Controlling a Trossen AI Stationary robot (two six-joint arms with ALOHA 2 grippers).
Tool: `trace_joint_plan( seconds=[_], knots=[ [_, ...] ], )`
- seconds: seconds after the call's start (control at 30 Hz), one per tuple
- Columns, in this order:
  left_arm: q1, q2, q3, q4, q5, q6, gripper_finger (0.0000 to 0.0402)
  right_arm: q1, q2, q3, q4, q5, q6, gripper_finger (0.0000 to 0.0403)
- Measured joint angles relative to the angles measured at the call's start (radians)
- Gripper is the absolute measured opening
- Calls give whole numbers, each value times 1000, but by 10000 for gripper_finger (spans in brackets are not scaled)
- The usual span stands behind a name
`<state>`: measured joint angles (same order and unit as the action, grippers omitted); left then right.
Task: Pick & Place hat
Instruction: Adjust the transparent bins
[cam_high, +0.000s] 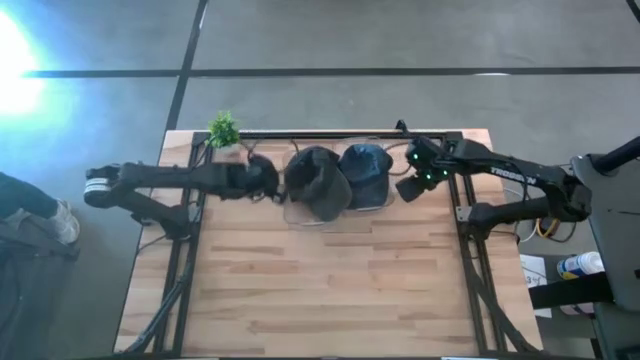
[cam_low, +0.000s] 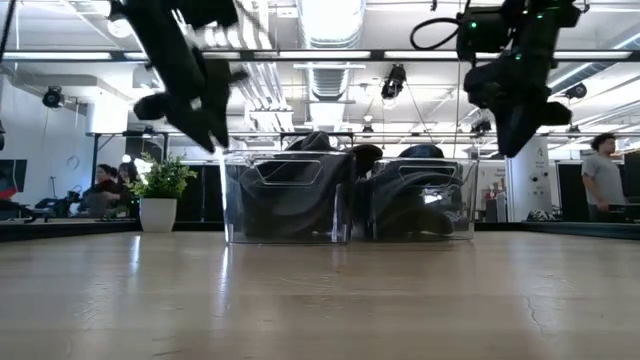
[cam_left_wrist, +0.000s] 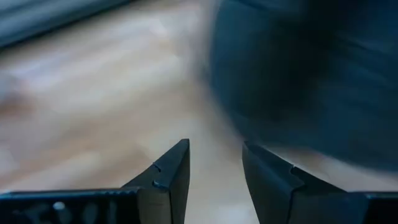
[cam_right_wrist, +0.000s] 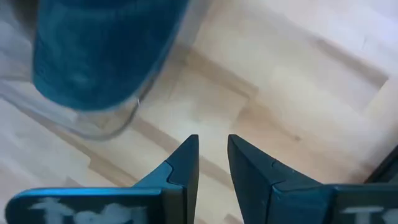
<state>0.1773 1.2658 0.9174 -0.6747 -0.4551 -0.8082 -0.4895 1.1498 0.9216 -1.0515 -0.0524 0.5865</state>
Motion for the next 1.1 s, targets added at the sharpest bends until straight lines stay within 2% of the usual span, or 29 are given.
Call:
trace_joint_plan(
  seconds=[0.1,0.2,0.3,0.37,0.5,0.6,0.7,0.9,1.1],
  knots=[
    [-142,-37,10,3,95,-76,140,30,-23,-43,15,0,42,84],
    [-274,-26,5,24,162,-217,140,47,-29,-75,60,1,67,84],
    [-378,27,-16,77,169,-320,140,53,-27,-96,94,3,76,84],
    [-408,73,-35,164,174,-345,140,53,-21,-105,116,3,76,83],
    [-416,178,-54,319,178,-374,140,53,-8,-119,137,3,72,77],
    [-396,250,-52,343,162,-393,140,53,-2,-126,138,3,69,73],
    [-364,294,-50,343,101,-397,140,53,-2,-127,138,2,69,70],
    [-266,308,-52,352,58,-334,140,76,-2,-136,140,-26,96,73],
    [-236,291,-52,353,123,-267,140,106,-2,-142,140,-16,126,70]
  ],
)
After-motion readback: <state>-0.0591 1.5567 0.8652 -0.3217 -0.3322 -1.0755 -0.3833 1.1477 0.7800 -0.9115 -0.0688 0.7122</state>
